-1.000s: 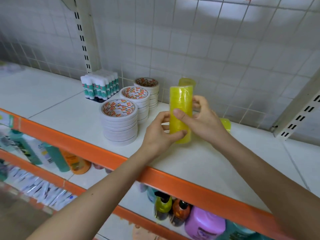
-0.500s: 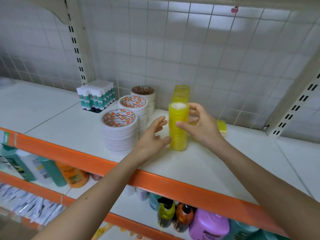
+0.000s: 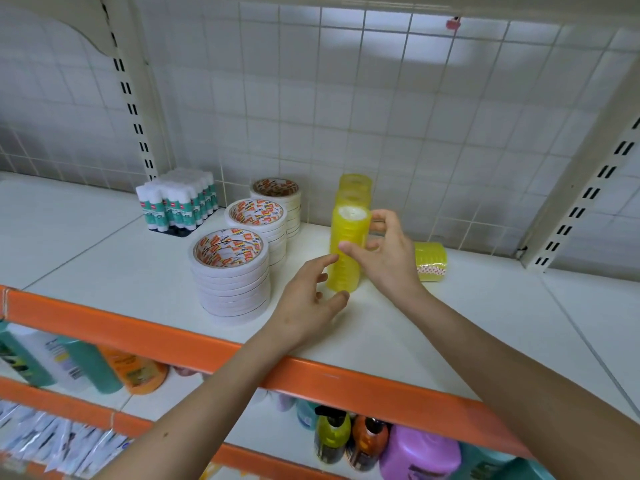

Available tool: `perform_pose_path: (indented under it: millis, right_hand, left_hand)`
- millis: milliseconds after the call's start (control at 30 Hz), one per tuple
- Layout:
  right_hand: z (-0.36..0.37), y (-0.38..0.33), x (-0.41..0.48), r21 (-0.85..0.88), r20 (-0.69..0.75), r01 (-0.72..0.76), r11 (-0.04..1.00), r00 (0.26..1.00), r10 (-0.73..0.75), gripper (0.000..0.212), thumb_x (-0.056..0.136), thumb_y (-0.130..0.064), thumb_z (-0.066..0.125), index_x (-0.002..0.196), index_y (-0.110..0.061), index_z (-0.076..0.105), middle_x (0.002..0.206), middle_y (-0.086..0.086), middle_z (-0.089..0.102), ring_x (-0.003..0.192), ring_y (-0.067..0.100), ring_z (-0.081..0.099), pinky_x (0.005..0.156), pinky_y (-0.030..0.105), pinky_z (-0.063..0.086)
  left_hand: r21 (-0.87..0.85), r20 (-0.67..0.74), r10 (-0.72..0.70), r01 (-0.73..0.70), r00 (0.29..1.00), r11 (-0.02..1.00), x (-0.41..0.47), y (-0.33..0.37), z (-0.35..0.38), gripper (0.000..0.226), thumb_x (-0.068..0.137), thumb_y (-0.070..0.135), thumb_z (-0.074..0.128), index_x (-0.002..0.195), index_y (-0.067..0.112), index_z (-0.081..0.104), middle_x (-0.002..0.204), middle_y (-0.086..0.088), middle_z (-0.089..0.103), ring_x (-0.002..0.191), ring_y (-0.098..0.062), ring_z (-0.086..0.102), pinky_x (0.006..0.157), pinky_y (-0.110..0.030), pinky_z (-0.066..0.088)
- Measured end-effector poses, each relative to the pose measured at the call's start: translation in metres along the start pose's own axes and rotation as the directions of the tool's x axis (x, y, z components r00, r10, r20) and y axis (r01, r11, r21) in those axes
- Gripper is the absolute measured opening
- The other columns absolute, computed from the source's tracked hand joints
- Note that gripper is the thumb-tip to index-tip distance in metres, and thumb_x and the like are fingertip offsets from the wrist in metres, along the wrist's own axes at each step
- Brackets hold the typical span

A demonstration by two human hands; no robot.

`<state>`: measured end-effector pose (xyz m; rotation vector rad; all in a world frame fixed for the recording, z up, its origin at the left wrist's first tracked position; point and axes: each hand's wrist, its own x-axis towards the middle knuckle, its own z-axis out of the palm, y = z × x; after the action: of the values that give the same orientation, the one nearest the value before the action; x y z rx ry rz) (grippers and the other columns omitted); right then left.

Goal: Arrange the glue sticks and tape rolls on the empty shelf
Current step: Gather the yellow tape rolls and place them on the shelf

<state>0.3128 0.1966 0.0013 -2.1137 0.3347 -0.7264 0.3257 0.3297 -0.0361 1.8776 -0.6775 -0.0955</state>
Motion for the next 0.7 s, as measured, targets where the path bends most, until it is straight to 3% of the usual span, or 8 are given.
perform_pose_path:
  millis: [200, 300, 400, 467, 533, 567, 633, 700]
  right_hand:
    - [0.016, 0.006, 0.004, 0.049, -0.063, -0.049, 0.998, 0.997, 0.052, 0.058, 0.069, -0.027, 0.076, 0.116, -0.013, 0.045, 0.114, 0.002, 0.055, 0.094, 0.023, 0.058, 0.081, 0.032, 0.046]
    - [0.017, 0.005, 0.005, 0.059, -0.066, -0.068, 0.996, 0.995, 0.072, 0.055, 0.070, -0.028, 0.075, 0.114, -0.013, 0.046, 0.113, 0.002, 0.055, 0.094, 0.022, 0.058, 0.080, 0.030, 0.045]
    - [0.007, 0.006, 0.008, 0.066, 0.086, -0.125, 0.990, 0.989, 0.120, 0.055, 0.072, -0.030, 0.075, 0.117, -0.016, 0.047, 0.112, 0.001, 0.055, 0.088, 0.018, 0.058, 0.081, 0.030, 0.047]
    - [-0.011, 0.011, 0.013, 0.086, 0.203, -0.164, 0.983, 0.969, 0.144, 0.040, 0.074, -0.032, 0.072, 0.108, -0.024, 0.053, 0.113, 0.000, 0.058, 0.088, 0.015, 0.057, 0.084, 0.035, 0.049]
    - [-0.039, 0.015, 0.020, 0.110, 0.234, -0.133, 0.985, 0.967, 0.105, 0.026, 0.078, -0.027, 0.069, 0.100, -0.027, 0.056, 0.111, 0.001, 0.060, 0.086, 0.013, 0.056, 0.079, 0.028, 0.050]
    - [-0.053, 0.018, 0.024, 0.077, 0.242, -0.085, 0.993, 0.968, 0.064, 0.026, 0.079, -0.023, 0.068, 0.103, -0.024, 0.057, 0.111, 0.002, 0.059, 0.087, 0.013, 0.055, 0.074, 0.018, 0.048]
    - [-0.076, 0.030, 0.034, -0.260, 0.306, 0.130, 0.957, 0.951, -0.046, 0.044, 0.078, -0.021, 0.070, 0.119, -0.017, 0.054, 0.120, 0.005, 0.055, 0.101, 0.016, 0.052, 0.076, 0.005, 0.038]
    - [-0.086, 0.047, 0.042, -0.585, 0.474, 0.359, 0.727, 0.879, -0.052, 0.071, 0.075, -0.031, 0.072, 0.136, -0.019, 0.038, 0.136, 0.008, 0.043, 0.123, 0.024, 0.039, 0.100, 0.018, 0.028]
  left_hand:
    - [0.046, 0.109, 0.005, -0.010, 0.994, 0.999, 0.002, -0.003, 0.003, 0.076, 0.070, 0.032, 0.059, 0.140, 0.015, 0.032, 0.144, 0.004, 0.024, 0.114, -0.010, 0.043, 0.089, -0.027, 0.046]
    - [0.040, 0.126, -0.014, 0.010, 0.992, 0.999, 0.005, -0.006, 0.004, 0.071, 0.081, 0.022, 0.065, 0.141, 0.013, 0.029, 0.149, 0.004, 0.017, 0.121, -0.013, 0.041, 0.097, -0.026, 0.041]
    - [0.044, 0.076, -0.001, -0.002, 0.997, 0.999, 0.006, -0.005, 0.003, 0.063, 0.084, 0.009, 0.062, 0.140, 0.012, 0.032, 0.146, 0.001, 0.023, 0.123, -0.016, 0.043, 0.099, -0.029, 0.042]
    - [0.045, 0.018, 0.021, -0.022, 1.000, 0.999, 0.005, -0.002, 0.002, 0.057, 0.084, 0.009, 0.062, 0.136, 0.015, 0.038, 0.135, 0.002, 0.033, 0.111, -0.014, 0.049, 0.088, -0.027, 0.047]
    - [0.054, -0.029, 0.063, -0.062, 0.998, 0.997, 0.003, 0.002, 0.001, 0.051, 0.084, 0.009, 0.061, 0.131, 0.018, 0.044, 0.122, 0.007, 0.038, 0.101, -0.011, 0.052, 0.078, -0.023, 0.048]
    - [0.058, -0.035, 0.083, -0.081, 0.996, 0.995, 0.002, 0.005, 0.002, 0.048, 0.084, 0.009, 0.060, 0.130, 0.018, 0.046, 0.119, 0.008, 0.040, 0.098, -0.010, 0.053, 0.075, -0.022, 0.048]
    - [0.049, -0.015, 0.101, -0.100, 0.995, 0.994, 0.001, 0.011, 0.007, 0.044, 0.085, 0.009, 0.059, 0.127, 0.018, 0.048, 0.116, 0.009, 0.046, 0.096, -0.009, 0.054, 0.073, -0.019, 0.047]
    - [0.024, 0.038, 0.101, -0.101, 0.994, 0.995, 0.002, 0.017, 0.016, 0.040, 0.086, 0.011, 0.059, 0.124, 0.018, 0.050, 0.114, 0.009, 0.050, 0.095, -0.008, 0.054, 0.072, -0.017, 0.046]
